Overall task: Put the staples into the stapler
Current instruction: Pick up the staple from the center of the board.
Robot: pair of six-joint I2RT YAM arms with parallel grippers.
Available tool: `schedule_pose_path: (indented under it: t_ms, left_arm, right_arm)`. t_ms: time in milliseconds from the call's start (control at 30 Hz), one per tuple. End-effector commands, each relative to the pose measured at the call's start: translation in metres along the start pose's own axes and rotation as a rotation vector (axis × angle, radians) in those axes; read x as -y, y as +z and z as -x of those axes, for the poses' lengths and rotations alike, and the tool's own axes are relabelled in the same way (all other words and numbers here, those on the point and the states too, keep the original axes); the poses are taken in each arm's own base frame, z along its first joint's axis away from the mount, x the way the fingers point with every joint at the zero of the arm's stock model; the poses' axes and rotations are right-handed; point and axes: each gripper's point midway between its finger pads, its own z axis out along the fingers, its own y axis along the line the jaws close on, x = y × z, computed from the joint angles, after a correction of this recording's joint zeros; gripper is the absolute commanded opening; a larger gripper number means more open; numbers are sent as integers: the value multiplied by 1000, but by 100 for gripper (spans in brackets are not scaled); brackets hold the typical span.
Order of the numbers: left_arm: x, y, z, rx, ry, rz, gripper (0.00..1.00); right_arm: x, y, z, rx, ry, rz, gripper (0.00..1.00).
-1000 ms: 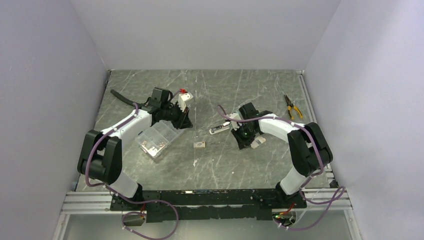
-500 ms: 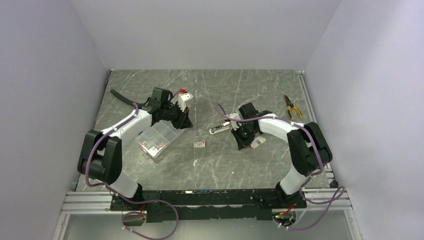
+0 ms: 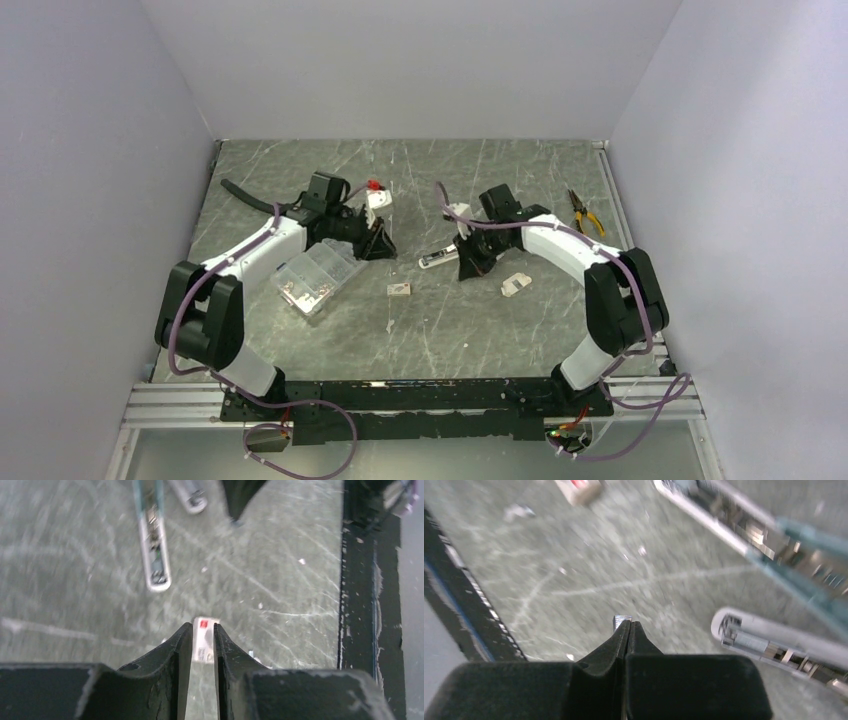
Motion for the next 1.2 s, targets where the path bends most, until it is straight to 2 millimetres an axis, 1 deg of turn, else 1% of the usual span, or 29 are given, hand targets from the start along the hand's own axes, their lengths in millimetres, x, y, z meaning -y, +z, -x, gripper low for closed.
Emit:
schedule_pose_path:
  t_ms: [0,67,167,267,400,500,700,767,833,900,1167]
  left_arm:
    - [60,-1,50,118,388,-232,29]
    - [72,-2,58,146,457,-284,31]
    - [83,-1,68,166,583,-314,33]
    - [90,5,69,128,724,-325,33]
    - [92,14,64,59,855,-323,30]
    - [95,18,54,3,936,-338,29]
    - [104,33,36,-93,1010,-369,30]
    - [102,40,30,-134,1027,-358,30]
    - [98,46,31,-147,1033,-331,30]
    - [93,49,32,-158,1030,-307,29]
    - [83,59,27,-210,1046,-265,27]
  right_arm:
    - [-46,-27,61,187,-99,253,0]
    - [-58,-33,70,210,-101,328,0]
    - [-74,-38,83,228,-80,442,0]
    - [-81,-38,91,226,-37,530,0]
    - [-86,-34,92,206,18,608,0]
    - [-90,-34,91,201,44,644,0]
    - [-92,-34,92,198,65,670,0]
    - [-91,-34,92,200,68,666,0]
    - [-91,-33,91,198,69,660,0]
    - [-91,-32,88,194,72,656,0]
    - [-92,-31,85,192,77,652,0]
